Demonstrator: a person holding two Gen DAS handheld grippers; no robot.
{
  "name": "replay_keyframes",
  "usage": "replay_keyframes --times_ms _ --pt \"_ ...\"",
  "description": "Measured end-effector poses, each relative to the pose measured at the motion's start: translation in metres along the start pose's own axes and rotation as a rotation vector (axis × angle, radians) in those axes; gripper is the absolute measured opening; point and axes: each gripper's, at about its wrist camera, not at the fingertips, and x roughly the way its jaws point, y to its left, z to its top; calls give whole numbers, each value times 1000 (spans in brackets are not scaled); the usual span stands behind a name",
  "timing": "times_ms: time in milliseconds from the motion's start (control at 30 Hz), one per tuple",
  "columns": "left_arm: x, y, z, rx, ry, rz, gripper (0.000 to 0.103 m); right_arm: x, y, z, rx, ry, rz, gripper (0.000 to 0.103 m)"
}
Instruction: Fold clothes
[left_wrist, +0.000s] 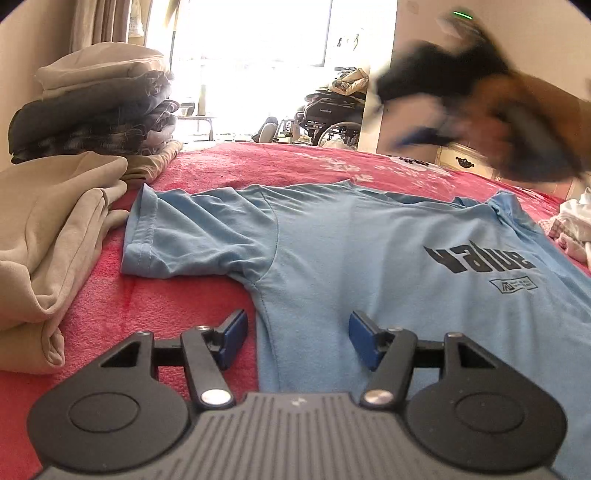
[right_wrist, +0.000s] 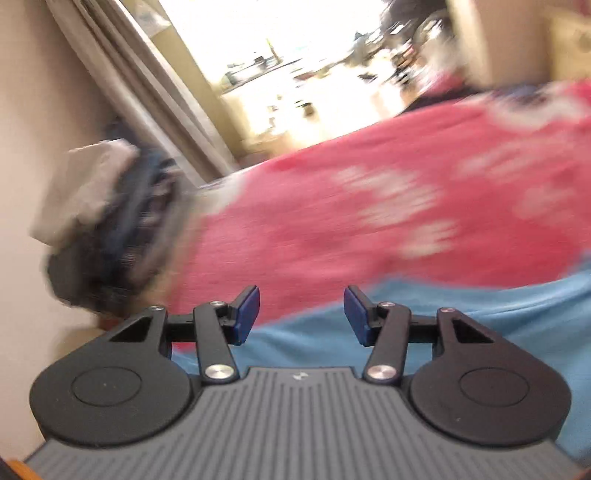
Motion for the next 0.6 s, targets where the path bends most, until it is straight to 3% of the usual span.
replay_keyframes --times_ms 133,233,433,500,600 --pt "1 -1 0 6 2 3 63 -17 -68 9 -17 43 -197 51" --pt "2 -1 0 7 0 4 63 -13 -89 10 -25 123 -217 50" --pt "2 -2 -1 17 -5 11 64 26 -64 1 -98 210 -136 45" --pt "2 -3 -1 19 -7 12 64 55 -57 -3 -108 270 -169 41" --pt "3 -2 -2 21 -9 13 64 84 -48 -1 -157 219 -217 44"
